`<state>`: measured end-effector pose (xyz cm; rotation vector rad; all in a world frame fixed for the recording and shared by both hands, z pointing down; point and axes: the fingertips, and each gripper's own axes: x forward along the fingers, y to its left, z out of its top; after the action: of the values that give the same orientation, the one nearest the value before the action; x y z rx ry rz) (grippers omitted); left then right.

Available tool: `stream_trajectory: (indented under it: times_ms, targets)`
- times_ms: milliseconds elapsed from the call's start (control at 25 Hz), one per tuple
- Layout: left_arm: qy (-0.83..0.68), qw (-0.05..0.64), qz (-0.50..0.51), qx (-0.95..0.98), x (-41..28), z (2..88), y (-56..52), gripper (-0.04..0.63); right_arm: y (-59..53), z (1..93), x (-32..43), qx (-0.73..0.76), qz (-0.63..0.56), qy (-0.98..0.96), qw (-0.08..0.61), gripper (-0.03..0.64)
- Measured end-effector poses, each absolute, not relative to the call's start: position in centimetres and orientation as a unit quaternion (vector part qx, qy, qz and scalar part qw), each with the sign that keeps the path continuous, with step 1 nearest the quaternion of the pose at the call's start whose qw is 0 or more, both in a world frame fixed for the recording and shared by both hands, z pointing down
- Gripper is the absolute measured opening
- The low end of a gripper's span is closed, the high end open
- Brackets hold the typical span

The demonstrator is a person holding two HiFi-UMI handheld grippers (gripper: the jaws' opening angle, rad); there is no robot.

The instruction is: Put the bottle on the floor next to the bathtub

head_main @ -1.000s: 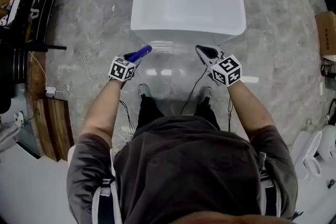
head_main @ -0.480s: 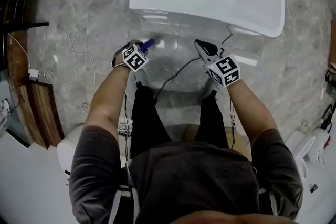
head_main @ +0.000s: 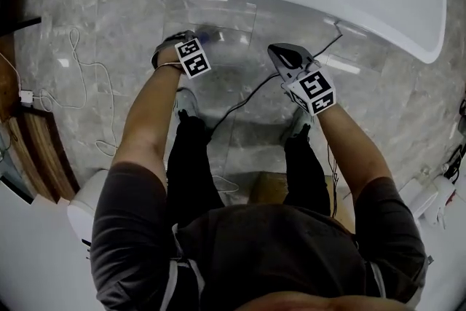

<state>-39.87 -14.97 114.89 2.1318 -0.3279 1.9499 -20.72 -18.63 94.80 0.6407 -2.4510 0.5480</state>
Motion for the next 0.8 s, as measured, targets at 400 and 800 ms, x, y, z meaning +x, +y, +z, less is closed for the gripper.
stream_trajectory:
  times_ms: [400, 800]
  targets:
    - [-0.055, 0.065, 0.711, 0.698, -40.4, 123.6, -16.0, 0.141, -18.9, 102.1, -22.0, 0.218, 0.196, -0.911, 0.29, -0.008]
    - [-0.059, 0.041, 0.733, 0.677, -39.8, 127.0, -16.1, 0.143, -18.7, 103.6, -21.0, 0.217, 0.212, -0.909, 0.286, -0.008]
